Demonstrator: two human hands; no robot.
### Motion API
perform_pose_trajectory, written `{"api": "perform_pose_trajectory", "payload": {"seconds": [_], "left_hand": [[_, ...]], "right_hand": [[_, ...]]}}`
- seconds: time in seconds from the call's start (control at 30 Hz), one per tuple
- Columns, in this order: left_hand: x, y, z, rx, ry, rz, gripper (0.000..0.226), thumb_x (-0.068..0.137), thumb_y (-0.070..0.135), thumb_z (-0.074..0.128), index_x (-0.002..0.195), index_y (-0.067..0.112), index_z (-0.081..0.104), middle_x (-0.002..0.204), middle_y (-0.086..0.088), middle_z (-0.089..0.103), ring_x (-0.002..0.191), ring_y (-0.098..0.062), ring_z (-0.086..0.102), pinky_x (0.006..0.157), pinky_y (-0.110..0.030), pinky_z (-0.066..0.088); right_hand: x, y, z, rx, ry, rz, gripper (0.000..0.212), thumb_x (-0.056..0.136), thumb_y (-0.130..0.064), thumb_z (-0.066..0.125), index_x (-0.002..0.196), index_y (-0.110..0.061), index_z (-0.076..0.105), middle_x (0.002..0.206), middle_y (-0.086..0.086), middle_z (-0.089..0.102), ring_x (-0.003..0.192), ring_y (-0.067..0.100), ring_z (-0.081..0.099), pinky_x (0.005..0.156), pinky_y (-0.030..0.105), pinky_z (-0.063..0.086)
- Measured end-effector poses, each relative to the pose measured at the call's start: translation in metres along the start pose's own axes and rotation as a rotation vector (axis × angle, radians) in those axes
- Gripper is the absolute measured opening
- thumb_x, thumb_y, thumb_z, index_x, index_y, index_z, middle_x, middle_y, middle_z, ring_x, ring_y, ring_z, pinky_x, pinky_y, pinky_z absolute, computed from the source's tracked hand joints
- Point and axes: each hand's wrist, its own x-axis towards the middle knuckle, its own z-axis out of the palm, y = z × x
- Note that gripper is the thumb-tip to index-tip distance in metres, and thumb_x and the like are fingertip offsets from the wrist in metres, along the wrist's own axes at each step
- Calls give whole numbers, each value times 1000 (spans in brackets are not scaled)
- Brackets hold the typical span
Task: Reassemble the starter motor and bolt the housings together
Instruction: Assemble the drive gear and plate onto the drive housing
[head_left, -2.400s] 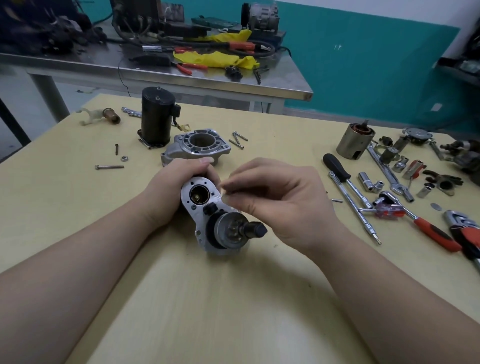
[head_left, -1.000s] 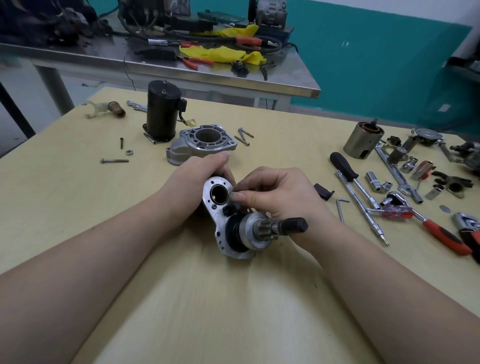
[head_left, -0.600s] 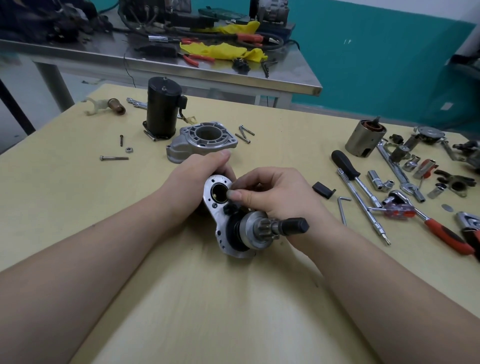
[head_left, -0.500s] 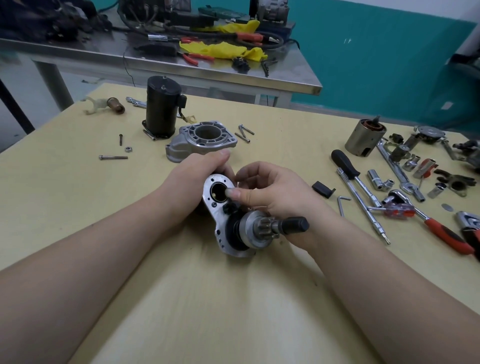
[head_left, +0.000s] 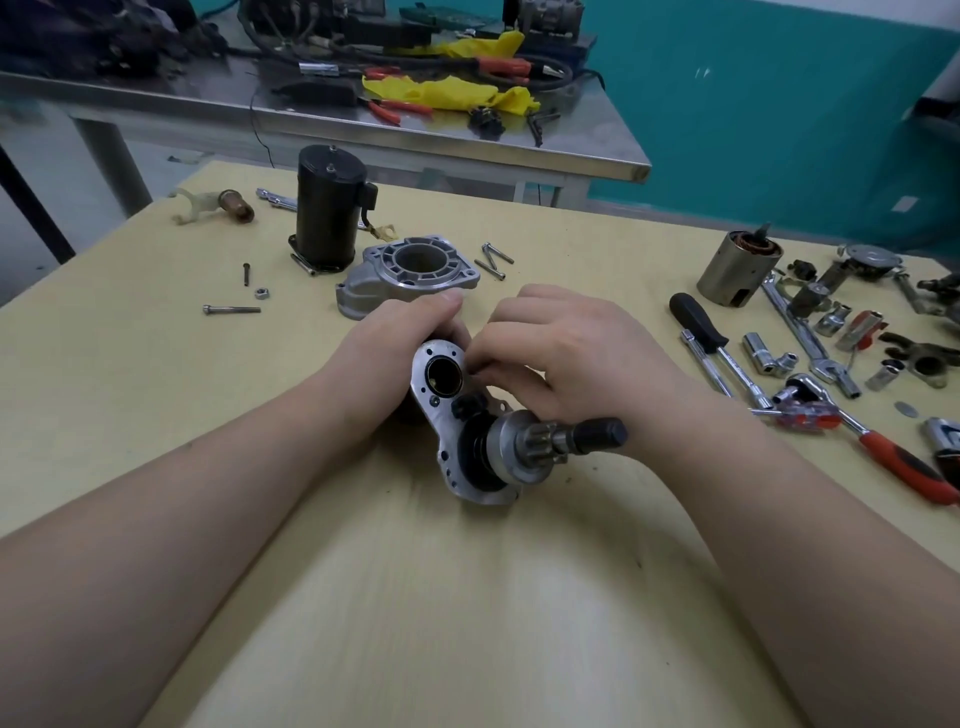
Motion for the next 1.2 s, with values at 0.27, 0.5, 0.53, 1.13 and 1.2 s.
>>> {"api": "perform_pose_trajectory", "payload": {"seconds": [0.27, 0.5, 0.53, 1.13, 1.2], "left_hand": [[-4, 3, 3, -86, 23, -14, 50, 81, 68, 62, 61, 22, 59, 66, -6, 53, 69, -23, 48, 78, -48, 34], [-6, 6, 2, -81, -17, -2, 49, 83, 63, 61, 61, 21, 55, 62, 0, 49, 61, -19, 43, 68, -41, 32], [-6, 4, 1, -85, -29, 16, 47, 88, 58, 62, 63, 19, 56, 64, 0, 50, 63, -18, 45, 70, -41, 33], [-7, 6, -12, 94, -256, 48, 38, 72, 48, 81, 78, 11, 71, 70, 0, 57, 65, -13, 51, 64, -24, 40], [-6, 4, -11, 84, -233, 37, 34, 71, 45, 81, 75, 13, 72, 68, -1, 59, 64, -13, 52, 61, -22, 41]], "right_hand": [[14, -2, -14, -85, -232, -145, 29, 104, -33, 41, 105, -15, 64, 92, 1, 63, 90, 29, 58, 62, 38, 44], [23, -9, -12, -105, -393, 84, 20, 105, -38, 48, 108, -27, 64, 78, -10, 53, 83, 23, 56, 68, 40, 46], [22, -12, -9, 95, -386, 239, 16, 104, -35, 53, 95, -33, 66, 76, -10, 56, 79, 19, 56, 72, 40, 49], [-40, 38, -9, 72, -263, 931, 29, 95, -57, 59, 100, -32, 72, 99, -14, 65, 92, 12, 63, 78, 37, 56], [-35, 36, 3, 15, -293, 917, 33, 95, -58, 56, 106, -29, 67, 104, -8, 61, 95, 18, 60, 76, 37, 53]]}}
